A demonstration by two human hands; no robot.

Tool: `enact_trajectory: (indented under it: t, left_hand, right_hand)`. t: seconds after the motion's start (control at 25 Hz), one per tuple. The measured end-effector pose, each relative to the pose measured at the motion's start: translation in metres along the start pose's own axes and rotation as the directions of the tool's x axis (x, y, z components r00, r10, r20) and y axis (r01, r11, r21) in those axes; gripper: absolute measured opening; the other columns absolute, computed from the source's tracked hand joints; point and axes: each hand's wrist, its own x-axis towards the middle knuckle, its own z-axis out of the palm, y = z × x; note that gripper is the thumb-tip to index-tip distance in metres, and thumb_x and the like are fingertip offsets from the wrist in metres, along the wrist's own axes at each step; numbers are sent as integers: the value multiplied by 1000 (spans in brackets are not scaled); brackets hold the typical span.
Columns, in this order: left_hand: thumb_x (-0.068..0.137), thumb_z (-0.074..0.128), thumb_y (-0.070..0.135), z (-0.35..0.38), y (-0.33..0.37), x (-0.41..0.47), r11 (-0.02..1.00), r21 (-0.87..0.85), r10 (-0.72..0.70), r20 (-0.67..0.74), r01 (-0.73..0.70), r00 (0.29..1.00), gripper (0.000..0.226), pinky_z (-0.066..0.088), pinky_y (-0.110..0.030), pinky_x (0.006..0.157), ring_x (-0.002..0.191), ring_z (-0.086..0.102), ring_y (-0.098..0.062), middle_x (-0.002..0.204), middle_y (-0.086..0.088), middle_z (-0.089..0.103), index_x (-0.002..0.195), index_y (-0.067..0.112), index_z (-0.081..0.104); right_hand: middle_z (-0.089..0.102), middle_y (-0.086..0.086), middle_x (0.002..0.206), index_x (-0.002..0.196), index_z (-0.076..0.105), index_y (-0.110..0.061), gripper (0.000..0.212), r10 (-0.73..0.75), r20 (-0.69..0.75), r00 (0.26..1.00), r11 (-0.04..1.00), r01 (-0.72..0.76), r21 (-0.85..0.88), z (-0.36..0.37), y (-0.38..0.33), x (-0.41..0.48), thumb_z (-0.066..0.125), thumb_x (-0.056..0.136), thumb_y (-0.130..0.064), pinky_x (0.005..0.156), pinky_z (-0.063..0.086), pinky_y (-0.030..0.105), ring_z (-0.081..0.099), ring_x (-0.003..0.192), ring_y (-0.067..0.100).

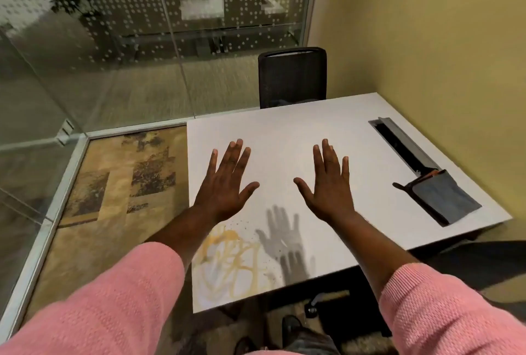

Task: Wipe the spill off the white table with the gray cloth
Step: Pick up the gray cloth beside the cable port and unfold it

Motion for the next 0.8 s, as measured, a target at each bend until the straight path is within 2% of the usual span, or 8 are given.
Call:
enact_trajectory:
  t: [0.44, 0.68, 0.8]
  left_hand:
    - [106, 30, 58, 32, 93, 50, 994, -91, 72, 124, -61, 990, 77, -7, -53, 128, 159, -15, -18, 172, -3, -14, 164, 20, -2]
    - [101, 20, 62, 84, 187, 97, 990, -131, 80, 141, -61, 987, 78, -4, -55, 128, 159, -9, -18, 173, -3, -4, 164, 18, 8]
    - [100, 17, 63, 111, 250, 124, 989, -146, 22, 159, 2, 987, 79, -3, -55, 128, 159, -7, -17, 173, -3, -3, 164, 18, 9]
  right_hand:
    - [-11, 6, 175, 166, -1, -16, 88, 131, 59, 990, 988, -125, -91, -35, 88, -36, 32, 102, -66, 128, -1, 57, -3, 162, 24]
    - [-11, 7, 175, 166, 1, -16, 85, 138, 104, 985, 986, -127, -109, -60, 197, -42, 33, 103, -64, 128, -2, 58, -6, 161, 22]
    - [-10, 7, 175, 166, 1, -17, 85, 114, 129, 985, 991, -103, -87, -70, 261, -39, 34, 103, -63, 128, -11, 52, -4, 161, 22]
